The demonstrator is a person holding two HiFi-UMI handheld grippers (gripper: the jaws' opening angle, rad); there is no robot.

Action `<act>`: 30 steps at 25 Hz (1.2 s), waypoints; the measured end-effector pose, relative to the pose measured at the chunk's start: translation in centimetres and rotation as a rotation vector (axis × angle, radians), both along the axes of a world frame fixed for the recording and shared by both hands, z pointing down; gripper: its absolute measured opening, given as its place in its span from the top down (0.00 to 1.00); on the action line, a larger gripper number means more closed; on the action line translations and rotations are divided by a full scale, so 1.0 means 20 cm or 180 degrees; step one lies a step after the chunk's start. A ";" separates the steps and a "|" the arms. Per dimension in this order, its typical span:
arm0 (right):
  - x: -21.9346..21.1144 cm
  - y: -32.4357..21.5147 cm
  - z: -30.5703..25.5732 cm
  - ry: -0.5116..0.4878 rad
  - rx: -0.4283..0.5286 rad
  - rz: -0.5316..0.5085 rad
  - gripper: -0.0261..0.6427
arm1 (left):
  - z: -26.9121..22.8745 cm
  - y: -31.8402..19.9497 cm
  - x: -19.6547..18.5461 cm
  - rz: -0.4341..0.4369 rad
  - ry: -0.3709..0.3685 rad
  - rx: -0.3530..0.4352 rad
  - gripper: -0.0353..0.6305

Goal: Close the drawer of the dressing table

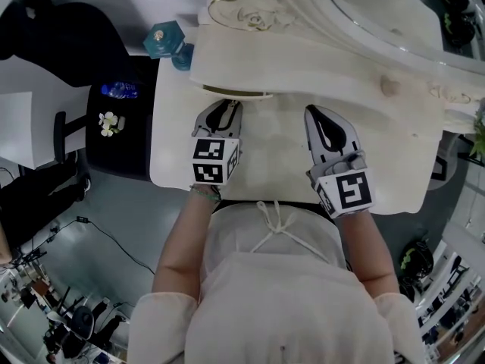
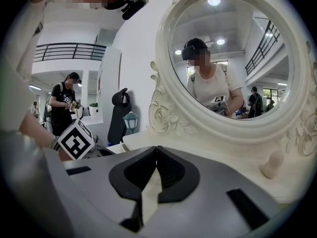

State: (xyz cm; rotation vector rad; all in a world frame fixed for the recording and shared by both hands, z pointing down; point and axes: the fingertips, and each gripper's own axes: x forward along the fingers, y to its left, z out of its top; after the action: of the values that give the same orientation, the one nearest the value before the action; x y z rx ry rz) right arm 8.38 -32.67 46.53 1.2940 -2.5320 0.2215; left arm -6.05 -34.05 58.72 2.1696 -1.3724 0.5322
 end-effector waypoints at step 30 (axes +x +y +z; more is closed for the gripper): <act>-0.03 -0.09 -0.01 0.0014 -0.0024 0.0022 0.95 | -0.09 -0.10 0.05 0.0008 0.0386 -0.0046 0.53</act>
State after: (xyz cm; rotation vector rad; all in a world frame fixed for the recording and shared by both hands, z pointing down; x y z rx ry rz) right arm 7.79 -34.40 46.28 1.2992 -2.5209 0.2292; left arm -5.09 -35.96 56.83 2.1549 -1.2973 0.4031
